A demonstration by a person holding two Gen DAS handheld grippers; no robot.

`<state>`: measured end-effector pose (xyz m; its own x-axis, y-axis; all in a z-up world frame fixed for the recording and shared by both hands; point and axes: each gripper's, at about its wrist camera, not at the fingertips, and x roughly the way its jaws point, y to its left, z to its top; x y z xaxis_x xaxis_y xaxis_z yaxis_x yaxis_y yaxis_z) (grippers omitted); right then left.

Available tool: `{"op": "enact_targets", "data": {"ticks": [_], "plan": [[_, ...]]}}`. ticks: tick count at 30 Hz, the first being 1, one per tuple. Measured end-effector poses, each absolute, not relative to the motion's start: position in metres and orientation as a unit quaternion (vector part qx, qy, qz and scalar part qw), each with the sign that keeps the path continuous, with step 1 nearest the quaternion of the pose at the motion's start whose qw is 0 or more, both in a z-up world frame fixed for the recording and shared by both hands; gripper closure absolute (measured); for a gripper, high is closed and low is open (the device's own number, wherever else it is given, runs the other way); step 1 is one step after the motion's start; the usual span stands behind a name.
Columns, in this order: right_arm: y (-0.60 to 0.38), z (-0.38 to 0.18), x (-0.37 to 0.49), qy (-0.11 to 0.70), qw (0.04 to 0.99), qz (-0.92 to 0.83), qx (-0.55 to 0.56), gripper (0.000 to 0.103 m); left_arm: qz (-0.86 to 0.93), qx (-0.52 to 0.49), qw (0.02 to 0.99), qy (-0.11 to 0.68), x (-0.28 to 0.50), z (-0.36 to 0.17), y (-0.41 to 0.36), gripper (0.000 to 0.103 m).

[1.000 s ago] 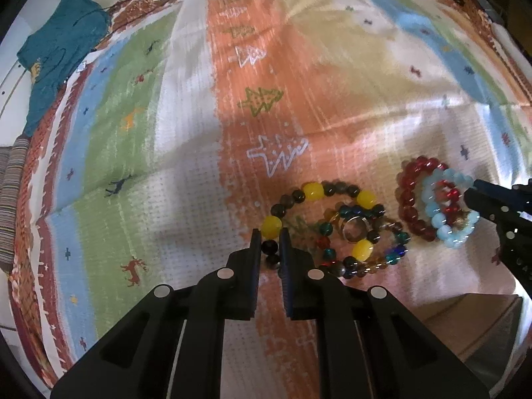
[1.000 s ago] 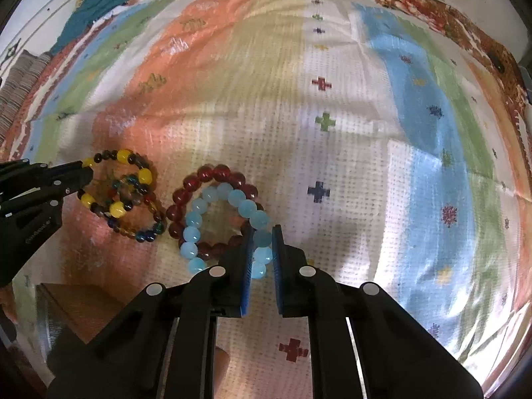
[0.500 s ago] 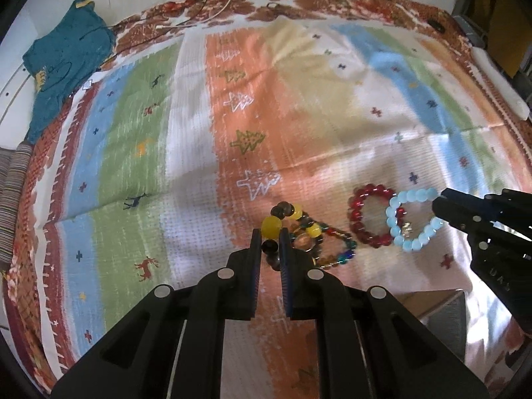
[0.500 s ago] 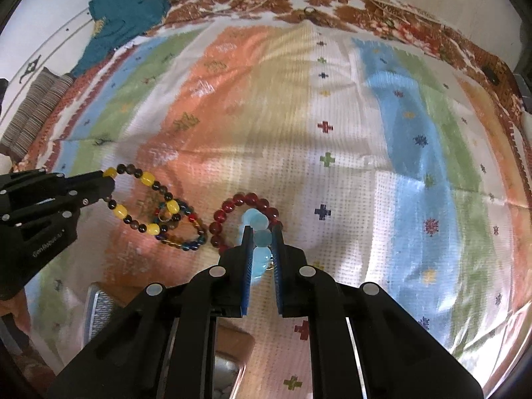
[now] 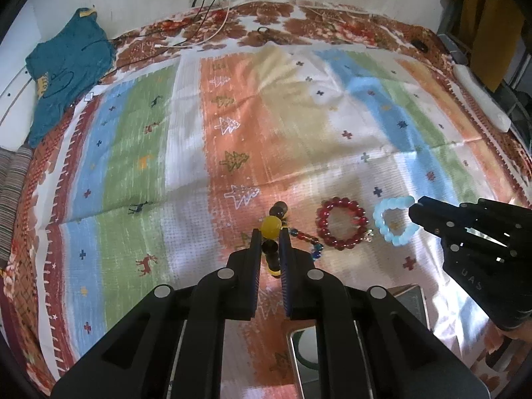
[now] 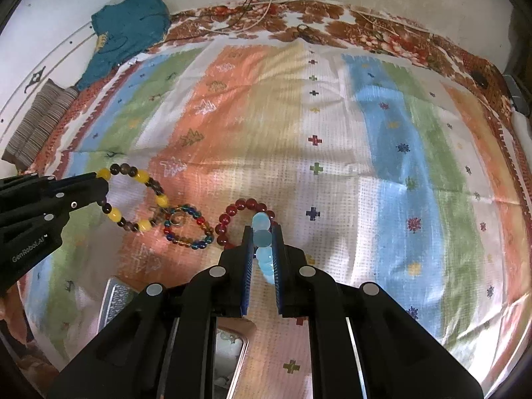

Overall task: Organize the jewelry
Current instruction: 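Lift both bracelets and carry them over the silver tin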

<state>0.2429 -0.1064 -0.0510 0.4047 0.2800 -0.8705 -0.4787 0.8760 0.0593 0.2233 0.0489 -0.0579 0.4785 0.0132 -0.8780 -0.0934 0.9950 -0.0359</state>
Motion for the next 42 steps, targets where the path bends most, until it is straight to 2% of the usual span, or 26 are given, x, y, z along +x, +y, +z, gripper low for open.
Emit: {"op": "enact_targets", "data": {"ticks": [22,42], "plan": [[-0.122,-0.009,0.207,0.458,0.846,0.262,-0.076,0.091,-0.019,-0.054,0.890,0.453,0.170,-0.003,0.030,0.093],[-0.128,0.000,0.161,0.450,0.842,0.288,-0.079,0.091,-0.035,-0.025,0.896,0.442,0.126,0.001,0.006,0.093]]}}
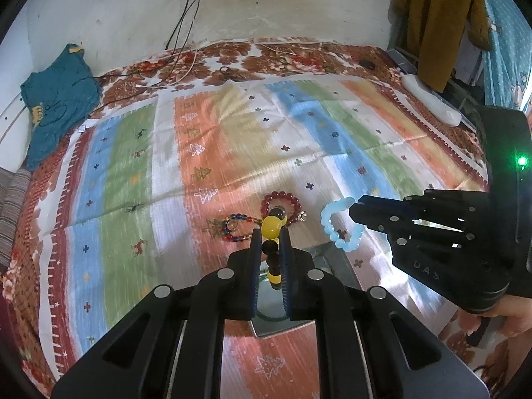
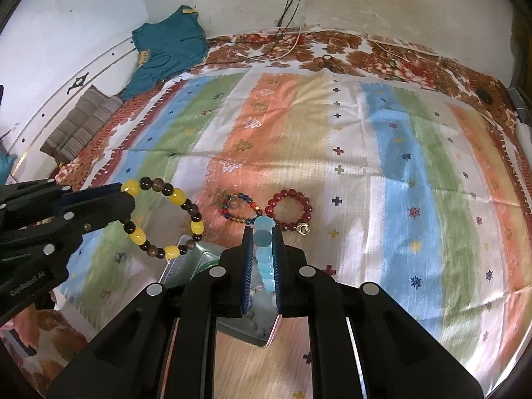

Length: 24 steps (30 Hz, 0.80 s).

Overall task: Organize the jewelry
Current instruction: 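Lift both bracelets and carry them over the silver tin, then open both tools to release the bracelets into the tin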

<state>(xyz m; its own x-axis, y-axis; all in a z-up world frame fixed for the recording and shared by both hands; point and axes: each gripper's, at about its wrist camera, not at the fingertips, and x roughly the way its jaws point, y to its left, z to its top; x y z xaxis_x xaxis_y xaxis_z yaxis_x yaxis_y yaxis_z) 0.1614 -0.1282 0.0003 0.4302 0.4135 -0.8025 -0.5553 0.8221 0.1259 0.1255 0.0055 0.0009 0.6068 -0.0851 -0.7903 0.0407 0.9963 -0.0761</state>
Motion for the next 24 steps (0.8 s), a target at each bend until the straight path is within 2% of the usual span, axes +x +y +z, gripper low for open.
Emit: {"op": "enact_targets", "data": {"ticks": [21,23,24], "plan": [[-0.135,-0.009,0.137,0.466,0.832,0.291,-0.076,0.091,-0.036,-0.032,0.889,0.455,0.105,-0.010,0.001,0.092],[-0.136,-0.013,0.140,0.475,0.831,0.277,-0.082,0.087,-0.026,-0.036,0.887,0.459,0.108,-0.012,0.004,0.088],[-0.138,-0.014,0.142,0.476,0.832,0.271,-0.081,0.080,-0.016,-0.034,0.887,0.460,0.108,-0.013,0.006,0.085]]}}
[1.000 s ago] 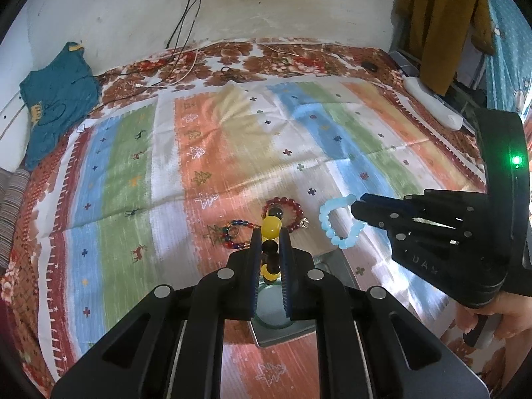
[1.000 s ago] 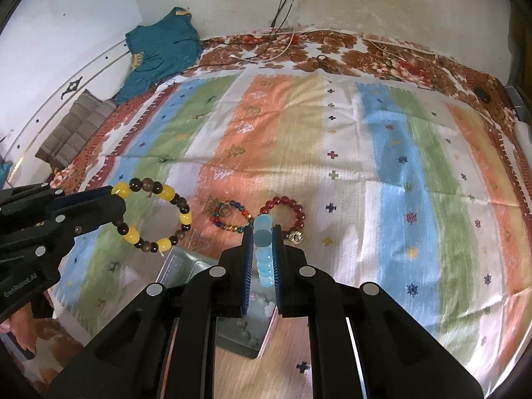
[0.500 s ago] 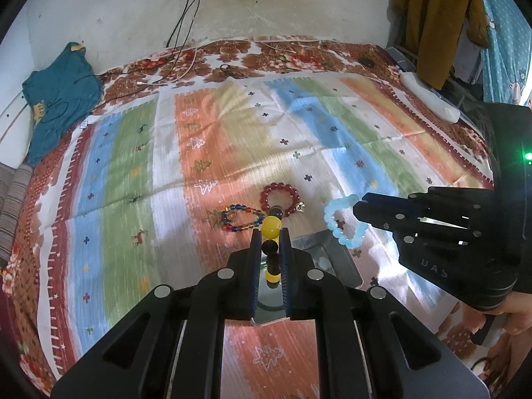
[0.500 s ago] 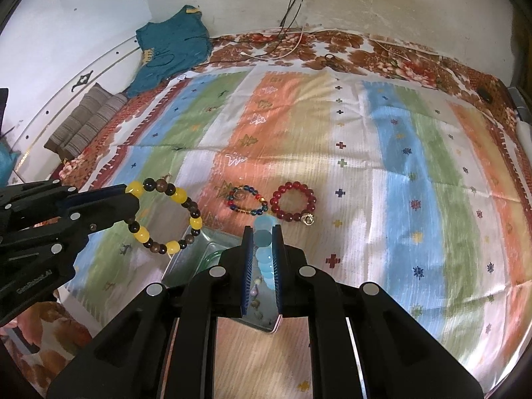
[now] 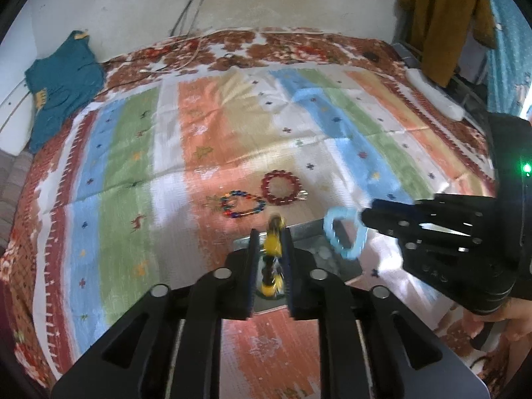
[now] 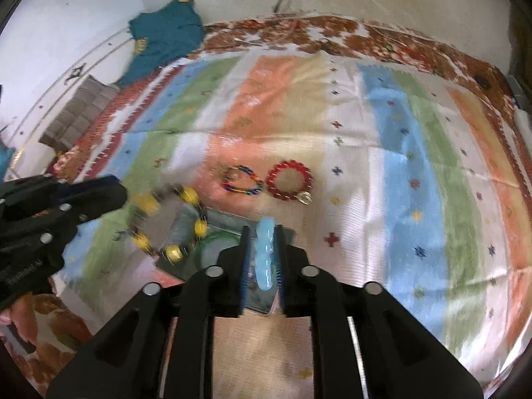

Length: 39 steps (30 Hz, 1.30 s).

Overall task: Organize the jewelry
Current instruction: 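Open both tools to release the bracelets into the tin, then move both tools toward the multicolour bead bracelet and red bead bracelet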

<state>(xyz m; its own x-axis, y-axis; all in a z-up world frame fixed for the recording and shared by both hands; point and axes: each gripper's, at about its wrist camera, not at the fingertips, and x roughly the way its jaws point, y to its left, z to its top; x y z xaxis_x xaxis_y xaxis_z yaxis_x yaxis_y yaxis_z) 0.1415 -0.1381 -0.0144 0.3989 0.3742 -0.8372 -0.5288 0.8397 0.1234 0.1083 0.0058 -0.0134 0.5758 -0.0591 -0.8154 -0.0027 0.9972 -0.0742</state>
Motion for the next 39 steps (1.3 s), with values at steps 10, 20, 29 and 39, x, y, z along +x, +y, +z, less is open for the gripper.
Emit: {"op": "enact_targets", "data": {"ticks": [10,20,29,39], "plan": [[-0.146,-0.022,0.150,0.486,0.833,0.248,-0.089,0.068,0.018,-0.034,0.884,0.466,0.112,-0.018,0.022,0.076],[-0.147,-0.023,0.155,0.483,0.836,0.243,-0.093,0.061,0.021,-0.038,0.881,0.471,0.115,-0.023,0.026,0.060],[-0.143,-0.025,0.163,0.484,0.837,0.236,-0.097,0.047,0.041,-0.049,0.874,0.482,0.126,-0.032,0.035,0.048],[-0.142,-0.027,0.177,0.488,0.838,0.228,-0.092,0.037,0.048,-0.062,0.866,0.494,0.145,-0.041,0.042,0.040]]}}
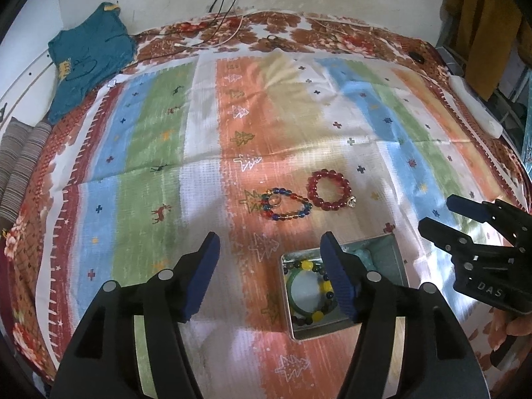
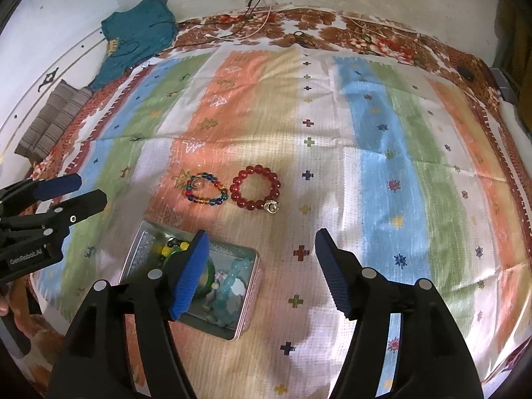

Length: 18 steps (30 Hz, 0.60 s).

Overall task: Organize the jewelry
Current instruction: 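Move both tools toward the multicolour bead bracelet and red bead bracelet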

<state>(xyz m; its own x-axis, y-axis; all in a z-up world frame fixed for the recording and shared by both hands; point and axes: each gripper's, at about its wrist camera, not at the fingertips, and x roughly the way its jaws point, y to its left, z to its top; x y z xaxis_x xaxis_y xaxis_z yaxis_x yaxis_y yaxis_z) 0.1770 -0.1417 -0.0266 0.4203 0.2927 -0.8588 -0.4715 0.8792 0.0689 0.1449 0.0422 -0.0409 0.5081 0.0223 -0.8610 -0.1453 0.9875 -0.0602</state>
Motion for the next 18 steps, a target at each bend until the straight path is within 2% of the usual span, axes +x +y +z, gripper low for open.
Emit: {"op": "enact_targets", "data": {"ticks": [18], "plan": [[-0.130,-0.046,0.211,0.508,0.829,0.214,-0.091,0.035,0.062,-0.061,0.844,0.529,0.188,-0.075,0.057,0.040]]}}
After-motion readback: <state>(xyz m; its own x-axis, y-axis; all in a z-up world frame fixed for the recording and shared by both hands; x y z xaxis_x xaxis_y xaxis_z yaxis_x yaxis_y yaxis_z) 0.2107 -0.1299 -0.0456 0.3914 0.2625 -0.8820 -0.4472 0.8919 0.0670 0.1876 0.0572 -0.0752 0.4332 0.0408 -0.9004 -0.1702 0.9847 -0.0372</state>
